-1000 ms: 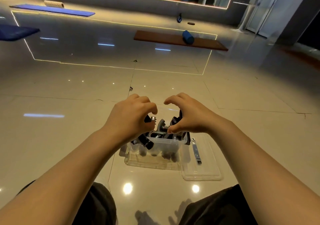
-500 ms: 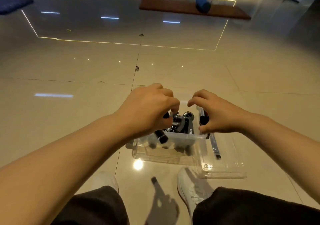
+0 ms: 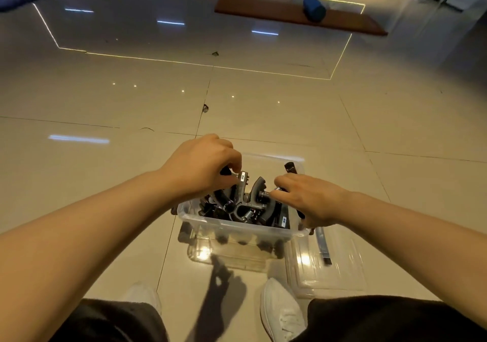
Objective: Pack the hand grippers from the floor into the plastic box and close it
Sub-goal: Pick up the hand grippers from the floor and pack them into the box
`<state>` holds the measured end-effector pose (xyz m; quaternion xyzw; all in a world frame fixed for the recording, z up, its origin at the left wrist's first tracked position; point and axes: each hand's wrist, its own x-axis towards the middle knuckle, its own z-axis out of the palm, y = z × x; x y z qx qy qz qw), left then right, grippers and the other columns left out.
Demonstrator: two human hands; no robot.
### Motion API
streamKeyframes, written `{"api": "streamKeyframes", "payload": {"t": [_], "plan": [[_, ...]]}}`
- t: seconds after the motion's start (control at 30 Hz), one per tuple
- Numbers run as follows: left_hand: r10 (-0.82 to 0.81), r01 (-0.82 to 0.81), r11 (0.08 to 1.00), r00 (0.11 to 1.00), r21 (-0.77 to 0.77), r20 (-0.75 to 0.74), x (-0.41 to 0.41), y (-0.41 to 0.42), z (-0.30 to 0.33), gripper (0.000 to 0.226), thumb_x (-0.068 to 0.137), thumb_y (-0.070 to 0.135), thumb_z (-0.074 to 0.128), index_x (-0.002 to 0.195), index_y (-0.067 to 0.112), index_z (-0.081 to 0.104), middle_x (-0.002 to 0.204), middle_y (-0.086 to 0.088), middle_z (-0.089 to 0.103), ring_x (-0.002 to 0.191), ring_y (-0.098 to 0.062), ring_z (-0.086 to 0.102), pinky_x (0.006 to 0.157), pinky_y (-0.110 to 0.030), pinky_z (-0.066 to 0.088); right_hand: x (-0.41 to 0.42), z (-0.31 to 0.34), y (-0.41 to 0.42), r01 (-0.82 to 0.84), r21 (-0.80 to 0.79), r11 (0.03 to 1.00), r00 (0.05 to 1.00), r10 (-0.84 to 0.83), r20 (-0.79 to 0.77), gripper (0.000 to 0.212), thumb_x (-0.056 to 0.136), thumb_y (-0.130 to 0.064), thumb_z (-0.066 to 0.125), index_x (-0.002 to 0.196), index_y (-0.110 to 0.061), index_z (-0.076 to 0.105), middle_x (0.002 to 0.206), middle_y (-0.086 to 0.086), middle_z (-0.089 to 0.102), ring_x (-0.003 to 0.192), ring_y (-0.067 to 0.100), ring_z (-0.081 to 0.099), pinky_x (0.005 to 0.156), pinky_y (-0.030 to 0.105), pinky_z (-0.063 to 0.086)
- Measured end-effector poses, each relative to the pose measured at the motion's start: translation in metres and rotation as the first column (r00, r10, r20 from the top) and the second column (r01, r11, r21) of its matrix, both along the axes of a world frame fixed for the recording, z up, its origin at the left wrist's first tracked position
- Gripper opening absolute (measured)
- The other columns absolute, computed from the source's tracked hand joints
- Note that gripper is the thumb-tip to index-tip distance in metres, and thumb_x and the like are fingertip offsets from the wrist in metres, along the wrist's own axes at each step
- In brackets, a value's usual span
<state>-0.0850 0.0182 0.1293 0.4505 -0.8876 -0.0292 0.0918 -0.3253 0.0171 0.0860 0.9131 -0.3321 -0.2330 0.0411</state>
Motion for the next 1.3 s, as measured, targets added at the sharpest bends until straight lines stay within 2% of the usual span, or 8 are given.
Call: {"api": "streamKeyframes", "payload": {"t": [0.17,0.37,0.47,0.63,0.8,0.9,1.13,1.3], "plan": [[-0.161,0.179,0.97,0.98,-0.162,0.116,0.004,-0.037,-0.035,0.034,0.091,0.038,0.039,0.086,0.019,0.067,0.084,0.002,0.066,0.084,-0.02,0.059,0.067,-0.036,0.051,-0.006,-0.048,-0.038,-0.199,-0.002,0.98,0.978,0.198,-0.069,0.055,0.078,-0.005,0.064,0.128,-0.011,0.042,0.129,0.013,0.042,0.113,0.028,0.041,0.095,0.036,0.041],[-0.248,0.271,0.926,0.962,-0.261,0.117,0.018,-0.067,-0.107,0.034,0.096,0.036,0.04,0.093,0.015,0.067,0.093,-0.003,0.067,0.093,-0.028,0.058,0.075,-0.042,0.05,0.0,-0.117,-0.049,-0.39,0.093,0.916,0.909,0.4,-0.118,0.047,0.08,-0.003,0.063,0.123,-0.009,0.047,0.136,0.017,0.041,0.126,0.034,0.039,0.11,0.041,0.031],[-0.247,0.25,0.933,0.968,-0.259,0.045,0.025,-0.074,-0.138,0.031,0.096,0.035,0.046,0.091,0.012,0.067,0.091,-0.004,0.066,0.09,-0.028,0.057,0.073,-0.043,0.049,-0.008,-0.129,-0.053,-0.283,0.119,0.952,0.959,0.282,0.026,0.059,0.073,-0.002,0.069,0.127,-0.014,0.048,0.143,0.017,0.039,0.134,0.033,0.036,0.106,0.039,0.039],[-0.055,-0.009,0.942,0.982,-0.336,-0.182,0.04,-0.069,-0.167,0.026,0.088,0.031,0.061,0.086,0.006,0.069,0.086,-0.008,0.067,0.087,-0.03,0.059,0.083,-0.03,0.042,-0.018,-0.136,-0.067,-0.041,0.245,0.969,0.999,0.04,0.007,0.092,0.082,-0.001,0.052,0.149,-0.034,0.0,0.156,0.002,0.014,0.144,0.021,0.01,0.111,0.035,0.031],[0.062,-0.093,0.983,0.98,-0.159,-0.189,0.056,-0.038,-0.203,0.032,0.081,0.034,0.067,0.093,0.005,0.068,0.099,-0.011,0.065,0.106,-0.031,0.057,0.098,-0.029,0.037,-0.023,-0.152,-0.065,-0.144,0.146,0.979,0.98,0.12,0.162,0.088,0.062,0.007,0.066,0.141,-0.023,0.039,0.13,0.007,0.055,0.121,0.027,0.052,0.079,0.043,0.056],[0.167,-0.183,0.981,0.968,-0.071,-0.189,0.062,-0.022,-0.211,0.04,0.08,0.043,0.062,0.097,0.008,0.067,0.105,-0.008,0.062,0.104,-0.024,0.056,0.091,-0.024,0.039,-0.027,-0.153,-0.065,-0.152,0.116,0.981,0.971,0.127,0.201,0.085,0.06,0.011,0.066,0.135,-0.022,0.044,0.125,0.006,0.059,0.116,0.026,0.056,0.07,0.041,0.058],[0.297,-0.302,0.953,0.933,0.003,-0.203,0.056,-0.022,-0.208,0.052,0.072,0.054,0.055,0.101,0.011,0.065,0.117,-0.007,0.057,0.092,-0.026,0.061,0.071,-0.028,0.045,-0.012,-0.137,-0.06,0.058,0.275,0.96,0.996,-0.039,-0.076,0.079,0.084,-0.001,0.05,0.145,-0.034,0.013,0.153,-0.006,0.02,0.143,0.014,0.01,0.107,0.033,0.034],[0.371,-0.368,0.928,0.885,0.063,-0.282,0.054,-0.017,-0.212,0.052,0.067,0.044,0.078,0.104,0.011,0.065,0.119,-0.01,0.058,0.102,-0.029,0.06,0.081,-0.028,0.042,0.001,-0.138,-0.062,0.196,0.318,0.928,0.977,-0.211,0.013,0.065,0.082,-0.023,0.059,0.138,-0.039,0.03,0.142,-0.012,0.036,0.136,0.014,0.028,0.107,0.037,0.032]]}}
